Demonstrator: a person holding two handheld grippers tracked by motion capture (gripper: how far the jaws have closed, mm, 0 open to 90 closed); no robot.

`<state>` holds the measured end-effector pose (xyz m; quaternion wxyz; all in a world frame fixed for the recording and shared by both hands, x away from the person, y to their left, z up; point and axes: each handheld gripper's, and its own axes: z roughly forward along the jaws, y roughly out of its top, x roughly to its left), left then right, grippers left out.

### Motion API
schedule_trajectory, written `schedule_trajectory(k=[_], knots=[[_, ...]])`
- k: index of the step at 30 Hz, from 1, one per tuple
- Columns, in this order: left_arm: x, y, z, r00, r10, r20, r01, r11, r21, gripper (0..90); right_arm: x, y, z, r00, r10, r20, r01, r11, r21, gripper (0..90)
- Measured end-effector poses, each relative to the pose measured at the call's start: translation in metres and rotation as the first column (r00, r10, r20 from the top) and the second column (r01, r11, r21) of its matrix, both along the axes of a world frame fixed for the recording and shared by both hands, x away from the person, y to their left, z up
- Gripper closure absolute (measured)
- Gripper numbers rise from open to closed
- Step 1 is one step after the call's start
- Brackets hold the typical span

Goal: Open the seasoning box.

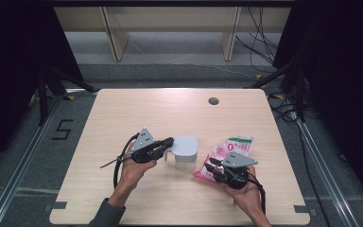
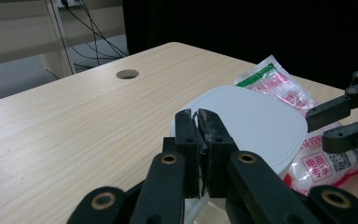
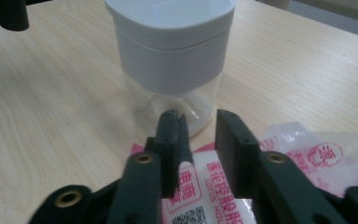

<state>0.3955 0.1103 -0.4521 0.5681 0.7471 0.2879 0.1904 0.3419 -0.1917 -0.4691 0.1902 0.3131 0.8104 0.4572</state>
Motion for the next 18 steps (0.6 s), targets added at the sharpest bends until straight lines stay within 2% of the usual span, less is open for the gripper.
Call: schedule_trajectory(k=[2, 3, 4, 5, 9, 11, 12, 15, 16, 17, 18], knots=[[0.001, 0.002, -0.001, 1.0000, 0.002, -0.008, -0.002, 1.0000, -0.007, 86.6, 0.002, 0.003, 0.003, 0.9996, 0.016, 0.023, -0.016, 1.000, -0.015, 78.7], [0.001, 0.002, -0.001, 1.0000, -0.001, -0.006, 0.001, 0.9999, -0.011, 86.6, 0.002, 0.003, 0.003, 0.9996, 0.016, 0.023, -0.016, 1.000, -0.015, 78.7], [0.001, 0.003, -0.001, 1.0000, -0.002, -0.008, 0.002, 0.9999, -0.010, 86.5, 0.001, 0.004, 0.003, 0.9998, -0.004, 0.022, 0.004, 1.000, -0.004, 80.2], [0.001, 0.003, -0.001, 1.0000, -0.003, -0.007, 0.003, 0.9999, -0.011, 86.5, 0.004, 0.004, 0.003, 0.9989, 0.012, 0.046, -0.011, 1.000, -0.016, 82.1], [0.001, 0.003, -0.001, 1.0000, -0.004, -0.008, 0.004, 0.9999, -0.013, 86.6, 0.008, 0.006, 0.005, 0.9985, 0.013, 0.054, -0.012, 1.000, -0.016, 85.3], [0.001, 0.003, -0.001, 0.9999, -0.006, -0.009, 0.006, 0.9999, -0.013, 86.6, 0.010, 0.007, 0.005, 0.9992, 0.026, 0.032, -0.026, 1.000, 0.003, 86.9], [0.001, 0.003, -0.001, 0.9999, -0.007, -0.009, 0.007, 0.9999, -0.014, 86.6, 0.012, 0.008, 0.005, 0.9983, 0.018, 0.056, -0.018, 1.000, 0.011, 87.4], [0.001, 0.003, -0.001, 0.9999, -0.001, -0.014, 0.001, 0.9998, -0.020, 86.6, 0.013, 0.009, 0.007, 0.9993, 0.020, 0.033, -0.020, 1.000, 0.009, 88.7], [0.001, 0.003, -0.001, 0.9999, -0.002, -0.014, 0.001, 0.9998, -0.021, 86.6, 0.014, 0.010, 0.008, 0.9979, 0.019, 0.062, -0.019, 1.000, 0.006, 89.3], [0.001, 0.003, -0.001, 0.9999, -0.003, -0.014, 0.002, 0.9998, -0.021, 86.6, 0.015, 0.010, 0.008, 0.9969, 0.042, 0.066, -0.042, 0.999, -0.007, 89.5], [0.001, 0.003, -0.001, 0.9999, -0.002, -0.014, 0.002, 0.9997, -0.024, 86.6, 0.015, 0.012, 0.009, 0.9982, 0.028, 0.053, -0.028, 1.000, -0.003, 89.9]])
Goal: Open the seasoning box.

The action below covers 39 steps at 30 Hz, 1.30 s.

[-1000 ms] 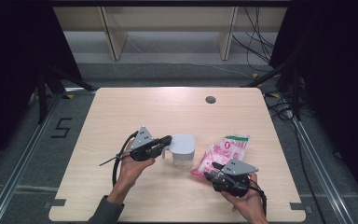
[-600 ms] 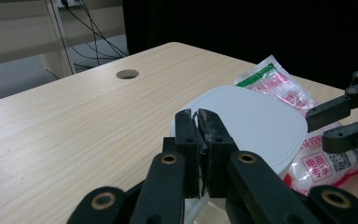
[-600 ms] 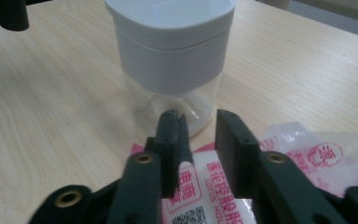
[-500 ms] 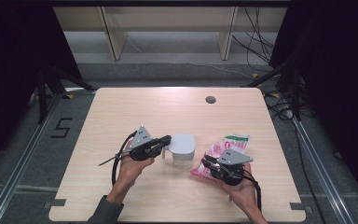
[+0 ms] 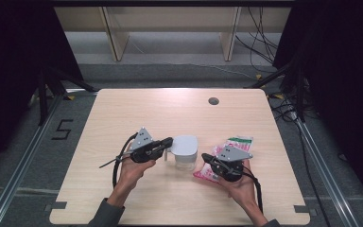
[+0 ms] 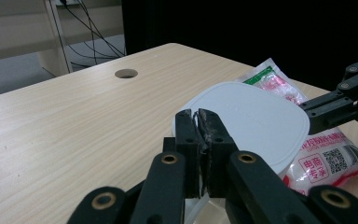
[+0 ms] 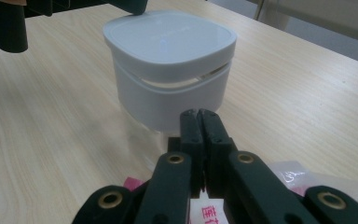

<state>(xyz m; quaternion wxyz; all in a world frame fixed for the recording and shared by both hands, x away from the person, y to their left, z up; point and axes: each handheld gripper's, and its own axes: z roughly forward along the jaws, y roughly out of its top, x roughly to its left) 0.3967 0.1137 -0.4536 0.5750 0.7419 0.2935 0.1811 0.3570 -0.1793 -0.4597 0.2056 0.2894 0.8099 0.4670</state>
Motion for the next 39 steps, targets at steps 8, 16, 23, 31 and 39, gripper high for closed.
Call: schedule_trajectory(k=[8, 16, 23, 31, 39], knots=[[0.000, 0.001, 0.000, 1.0000, -0.003, -0.004, 0.003, 1.0000, -0.001, 86.4, 0.003, 0.006, 0.002, 0.9999, 0.013, 0.011, -0.013, 1.000, 0.013, 90.0], [0.001, 0.002, -0.001, 0.9999, -0.001, -0.013, 0.001, 0.9999, -0.015, 86.3, 0.005, 0.009, 0.003, 0.9996, 0.029, -0.003, -0.029, 1.000, 0.010, 90.0], [0.002, 0.003, -0.001, 0.9999, -0.005, -0.014, 0.005, 0.9998, -0.019, 86.1, 0.006, 0.013, 0.006, 0.9993, 0.037, 0.013, -0.037, 0.999, 0.000, 90.0], [0.005, 0.012, -0.001, 0.9998, -0.007, -0.016, 0.007, 0.9999, -0.016, 75.5, 0.005, 0.018, 0.011, 0.9990, 0.042, 0.016, -0.042, 0.999, 0.011, 90.0], [-0.009, 0.025, 0.006, 0.9995, -0.026, -0.018, 0.027, 0.9991, 0.031, 52.5, 0.008, 0.020, 0.016, 0.9968, 0.063, 0.050, -0.063, 0.998, 0.002, 90.0]])
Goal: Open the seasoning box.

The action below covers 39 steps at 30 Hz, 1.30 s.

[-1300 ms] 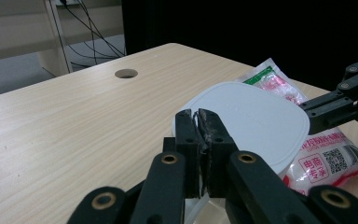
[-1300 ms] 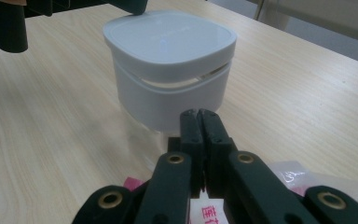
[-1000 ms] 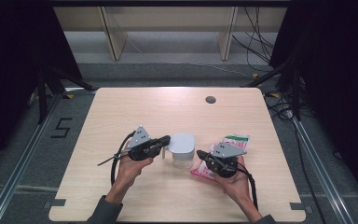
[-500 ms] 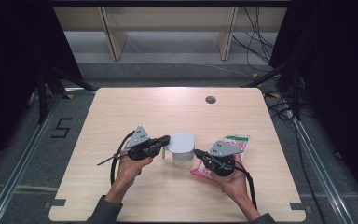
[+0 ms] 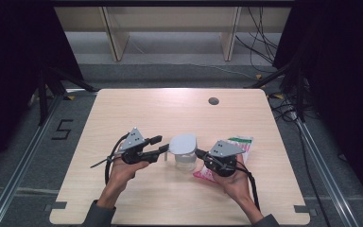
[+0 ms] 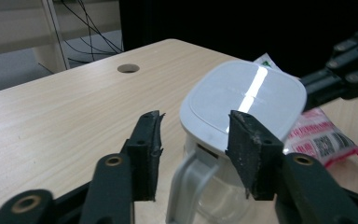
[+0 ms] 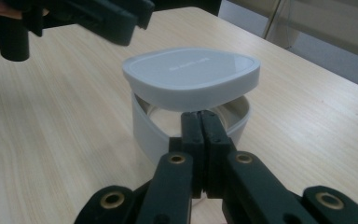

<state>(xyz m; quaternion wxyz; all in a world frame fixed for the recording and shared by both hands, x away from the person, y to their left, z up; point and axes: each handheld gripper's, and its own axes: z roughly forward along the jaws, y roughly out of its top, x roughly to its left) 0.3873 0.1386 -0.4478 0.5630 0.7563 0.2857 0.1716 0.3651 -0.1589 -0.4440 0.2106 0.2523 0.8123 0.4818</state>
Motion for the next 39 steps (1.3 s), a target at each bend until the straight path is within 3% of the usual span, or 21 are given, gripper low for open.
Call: schedule_trajectory(k=[1, 4, 6, 8, 9, 10, 12, 15, 16, 17, 18, 19, 21, 23, 26, 30, 32, 36, 39], knots=[[-0.002, 0.002, -0.001, 1.0000, 0.003, 0.003, -0.003, 0.9999, 0.015, 50.6, -0.001, 0.002, 0.001, 0.9998, -0.020, -0.004, 0.020, 1.000, 0.011, 90.0], [-0.010, 0.008, -0.005, 0.9999, 0.014, -0.007, -0.014, 0.9995, 0.029, 46.8, -0.001, 0.003, 0.004, 0.9999, -0.009, -0.013, 0.009, 1.000, 0.004, 90.0], [-0.014, 0.010, -0.007, 0.9994, 0.034, -0.001, -0.033, 0.9986, 0.042, 43.9, 0.001, 0.007, 0.005, 1.0000, -0.005, 0.007, 0.005, 0.999, 0.034, 90.0], [-0.020, 0.011, -0.011, 0.9990, 0.042, 0.016, -0.043, 0.9973, 0.060, 43.6, 0.003, 0.006, 0.006, 0.9999, 0.009, 0.014, -0.010, 1.000, 0.019, 90.0], [-0.024, 0.011, -0.014, 0.9989, 0.045, 0.014, -0.046, 0.9959, 0.078, 42.3, 0.002, 0.007, 0.007, 0.9998, 0.007, -0.018, -0.006, 1.000, 0.022, 90.0], [-0.027, 0.011, -0.017, 0.9988, 0.045, 0.016, -0.046, 0.9955, 0.082, 40.3, 0.004, 0.009, 0.007, 0.9997, 0.021, 0.008, -0.021, 1.000, 0.022, 90.0], [-0.033, 0.011, -0.022, 0.9990, 0.043, 0.007, -0.044, 0.9954, 0.085, 38.9, 0.003, 0.013, 0.009, 1.0000, -0.002, 0.005, 0.001, 0.999, 0.048, 90.0], [-0.040, 0.010, -0.030, 0.9991, 0.042, -0.004, -0.042, 0.9942, 0.099, 36.7, 0.003, 0.017, 0.015, 0.9998, 0.012, 0.018, -0.013, 0.998, 0.055, 90.0], [-0.042, 0.009, -0.032, 0.9989, 0.046, -0.012, -0.044, 0.9947, 0.093, 35.8, 0.003, 0.019, 0.017, 0.9997, 0.015, 0.020, -0.016, 0.999, 0.046, 90.0], [-0.044, 0.010, -0.034, 0.9987, 0.049, -0.014, -0.048, 0.9941, 0.097, 34.7, 0.005, 0.020, 0.019, 0.9982, 0.031, 0.051, -0.033, 0.999, 0.035, 90.0], [-0.046, 0.010, -0.035, 0.9981, 0.060, -0.011, -0.059, 0.9932, 0.100, 34.3, 0.004, 0.023, 0.020, 0.9992, 0.028, 0.030, -0.029, 0.999, 0.041, 89.9], [-0.047, 0.010, -0.035, 0.9981, 0.061, -0.008, -0.060, 0.9933, 0.099, 33.9, 0.004, 0.029, 0.022, 0.9978, 0.033, 0.058, -0.034, 0.999, 0.029, 89.7], [-0.051, 0.010, -0.038, 0.9979, 0.065, -0.009, -0.064, 0.9928, 0.101, 33.8, 0.003, 0.031, 0.022, 0.9989, 0.022, 0.042, -0.023, 0.999, 0.041, 89.7], [-0.054, 0.008, -0.041, 0.9981, 0.057, -0.021, -0.055, 0.9937, 0.097, 33.4, 0.004, 0.036, 0.024, 0.9975, 0.042, 0.057, -0.044, 0.999, 0.025, 89.7], [-0.056, 0.007, -0.045, 0.9979, 0.060, -0.026, -0.056, 0.9906, 0.125, 32.4, 0.004, 0.045, 0.024, 0.9968, 0.051, 0.061, -0.053, 0.998, 0.029, 89.3], [-0.057, 0.006, -0.047, 0.9975, 0.056, -0.043, -0.051, 0.9923, 0.113, 31.2, 0.002, 0.053, 0.025, 0.9948, 0.081, 0.063, -0.082, 0.996, 0.025, 87.6], [-0.058, 0.008, -0.047, 0.9974, 0.060, -0.039, -0.055, 0.9903, 0.127, 30.9, 0.002, 0.052, 0.026, 0.9951, 0.074, 0.067, -0.076, 0.997, 0.032, 87.0], [-0.058, 0.009, -0.048, 0.9972, 0.064, -0.038, -0.060, 0.9922, 0.109, 30.6, 0.003, 0.040, 0.029, 0.9963, 0.063, 0.059, -0.066, 0.997, 0.045, 81.2], [-0.059, 0.010, -0.048, 0.9967, 0.069, -0.044, -0.063, 0.9912, 0.116, 30.3, 0.002, 0.018, 0.028, 0.9996, -0.008, 0.026, 0.006, 0.998, 0.067, 72.9]])
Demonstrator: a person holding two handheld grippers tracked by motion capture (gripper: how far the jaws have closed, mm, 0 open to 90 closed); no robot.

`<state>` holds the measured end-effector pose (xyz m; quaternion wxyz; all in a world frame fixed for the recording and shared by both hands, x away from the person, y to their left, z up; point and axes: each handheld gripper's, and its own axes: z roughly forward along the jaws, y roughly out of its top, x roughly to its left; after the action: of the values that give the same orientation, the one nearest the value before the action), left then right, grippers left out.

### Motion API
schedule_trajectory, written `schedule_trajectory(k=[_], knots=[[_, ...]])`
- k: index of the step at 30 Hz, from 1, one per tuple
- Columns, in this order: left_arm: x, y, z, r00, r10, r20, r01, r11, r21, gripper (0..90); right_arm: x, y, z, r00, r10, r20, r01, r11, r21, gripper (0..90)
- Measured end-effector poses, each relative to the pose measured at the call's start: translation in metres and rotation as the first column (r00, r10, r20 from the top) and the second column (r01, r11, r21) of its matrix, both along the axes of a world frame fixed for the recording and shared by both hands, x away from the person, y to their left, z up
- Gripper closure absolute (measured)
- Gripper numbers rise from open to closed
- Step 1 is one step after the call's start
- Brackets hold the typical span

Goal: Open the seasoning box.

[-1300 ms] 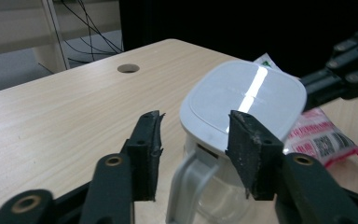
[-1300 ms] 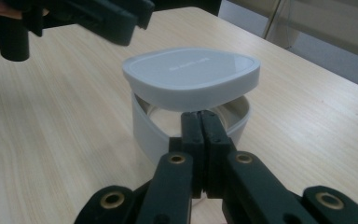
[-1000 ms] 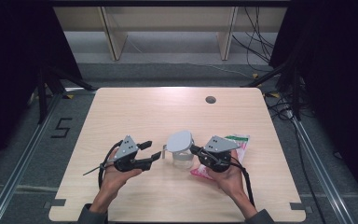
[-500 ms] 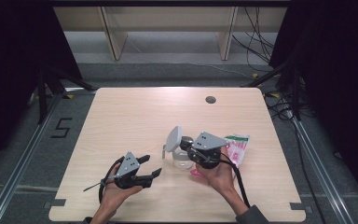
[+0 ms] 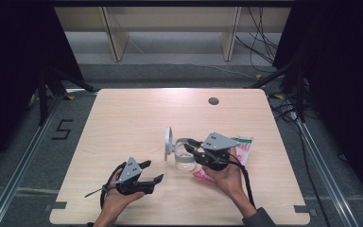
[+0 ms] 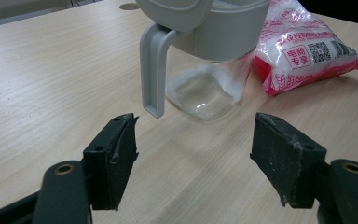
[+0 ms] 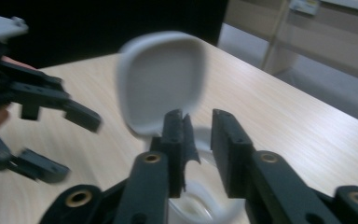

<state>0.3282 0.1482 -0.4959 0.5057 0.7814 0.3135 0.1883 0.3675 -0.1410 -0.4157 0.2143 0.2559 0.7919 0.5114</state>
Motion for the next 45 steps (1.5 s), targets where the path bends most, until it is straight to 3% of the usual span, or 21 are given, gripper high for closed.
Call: schedule_trajectory(k=[7, 12, 13, 17, 22, 24, 25, 26, 27, 28, 29, 30, 31, 34, 36, 37, 40, 41, 42, 43, 45], knots=[[0.001, 0.002, -0.002, 0.9999, 0.009, -0.007, -0.009, 0.9999, 0.008, 29.8, -0.005, -0.068, -0.009, 0.9862, -0.156, -0.056, 0.158, 0.987, 0.029, 49.3], [0.002, 0.001, -0.004, 0.9995, 0.023, -0.020, -0.023, 0.9997, -0.012, 29.7, -0.012, -0.103, -0.021, 0.9525, -0.277, -0.126, 0.286, 0.957, 0.055, 38.7], [0.002, 0.002, -0.004, 0.9996, 0.022, -0.020, -0.022, 0.9997, -0.011, 29.7, -0.015, -0.109, -0.023, 0.9380, -0.313, -0.150, 0.323, 0.945, 0.053, 37.3], [0.002, 0.002, -0.003, 0.9997, 0.020, -0.017, -0.020, 0.9997, -0.014, 29.7, -0.016, -0.125, -0.031, 0.9255, -0.351, -0.141, 0.360, 0.932, 0.044, 32.6], [0.003, 0.002, -0.003, 0.9993, 0.025, -0.026, -0.026, 0.9993, -0.027, 29.6, -0.018, -0.138, -0.038, 0.8845, -0.422, -0.199, 0.440, 0.897, 0.053, 23.9], [0.004, 0.003, -0.004, 0.9995, 0.020, -0.026, -0.021, 0.9996, -0.018, 29.6, -0.015, -0.145, -0.043, 0.8840, -0.423, -0.198, 0.442, 0.895, 0.060, 22.0], [0.004, 0.003, -0.004, 0.9994, 0.018, -0.030, -0.019, 0.9994, -0.031, 29.6, -0.015, -0.146, -0.045, 0.8642, -0.454, -0.217, 0.473, 0.880, 0.041, 19.4], [0.004, 0.003, -0.005, 0.9993, 0.020, -0.033, -0.020, 0.9994, -0.029, 29.6, -0.014, -0.148, -0.047, 0.8599, -0.458, -0.225, 0.478, 0.877, 0.042, 18.8], [0.004, 0.003, -0.004, 0.9991, 0.024, -0.034, -0.025, 0.9996, -0.016, 29.6, -0.012, -0.152, -0.049, 0.8713, -0.438, -0.221, 0.455, 0.890, 0.029, 19.4], [0.005, 0.003, -0.005, 0.9991, 0.024, -0.036, -0.024, 0.9995, -0.021, 29.6, -0.013, -0.149, -0.052, 0.8582, -0.435, -0.272, 0.466, 0.883, 0.057, 19.6], [0.005, 0.003, -0.005, 0.9988, 0.029, -0.039, -0.030, 0.9989, -0.035, 29.6, -0.011, -0.152, -0.054, 0.8641, -0.438, -0.249, 0.460, 0.887, 0.036, 19.4], [0.005, 0.003, -0.005, 0.9990, 0.026, -0.036, -0.027, 0.9991, -0.033, 29.6, -0.013, -0.150, -0.055, 0.8492, -0.438, -0.296, 0.471, 0.881, 0.048, 19.2], [0.005, 0.003, -0.004, 0.9991, 0.027, -0.034, -0.028, 0.9989, -0.039, 29.6, -0.009, -0.152, -0.059, 0.8679, -0.420, -0.265, 0.447, 0.893, 0.049, 19.3], [0.005, 0.003, -0.004, 0.9990, 0.032, -0.032, -0.033, 0.9987, -0.039, 29.6, -0.009, -0.153, -0.060, 0.8693, -0.417, -0.265, 0.442, 0.896, 0.038, 19.5], [0.005, 0.004, -0.004, 0.9990, 0.029, -0.033, -0.030, 0.9991, -0.029, 29.6, -0.010, -0.150, -0.061, 0.8570, -0.425, -0.292, 0.458, 0.887, 0.053, 19.9], [0.005, 0.004, -0.004, 0.9991, 0.030, -0.029, -0.031, 0.9992, -0.025, 29.6, -0.009, -0.153, -0.062, 0.8660, -0.414, -0.280, 0.439, 0.898, 0.029, 20.3], [0.005, 0.004, -0.003, 0.9992, 0.027, -0.030, -0.028, 0.9992, -0.027, 29.6, -0.008, -0.151, -0.065, 0.8692, -0.402, -0.288, 0.432, 0.901, 0.045, 20.7], [0.005, 0.003, -0.004, 0.9991, 0.029, -0.032, -0.030, 0.9988, -0.040, 29.6, -0.011, -0.149, -0.064, 0.8539, -0.399, -0.334, 0.441, 0.896, 0.058, 20.8], [0.005, 0.003, -0.004, 0.9990, 0.028, -0.034, -0.029, 0.9987, -0.043, 29.6, -0.011, -0.148, -0.064, 0.8514, -0.394, -0.346, 0.438, 0.897, 0.056, 20.8], [0.005, 0.004, -0.004, 0.9991, 0.025, -0.034, -0.026, 0.9992, -0.029, 29.6, -0.008, -0.150, -0.067, 0.8677, -0.388, -0.311, 0.422, 0.905, 0.050, 20.7], [0.005, 0.004, -0.003, 0.9992, 0.027, -0.030, -0.028, 0.9993, -0.026, 29.6, -0.009, -0.147, -0.067, 0.8521, -0.399, -0.338, 0.432, 0.902, 0.023, 20.8]])
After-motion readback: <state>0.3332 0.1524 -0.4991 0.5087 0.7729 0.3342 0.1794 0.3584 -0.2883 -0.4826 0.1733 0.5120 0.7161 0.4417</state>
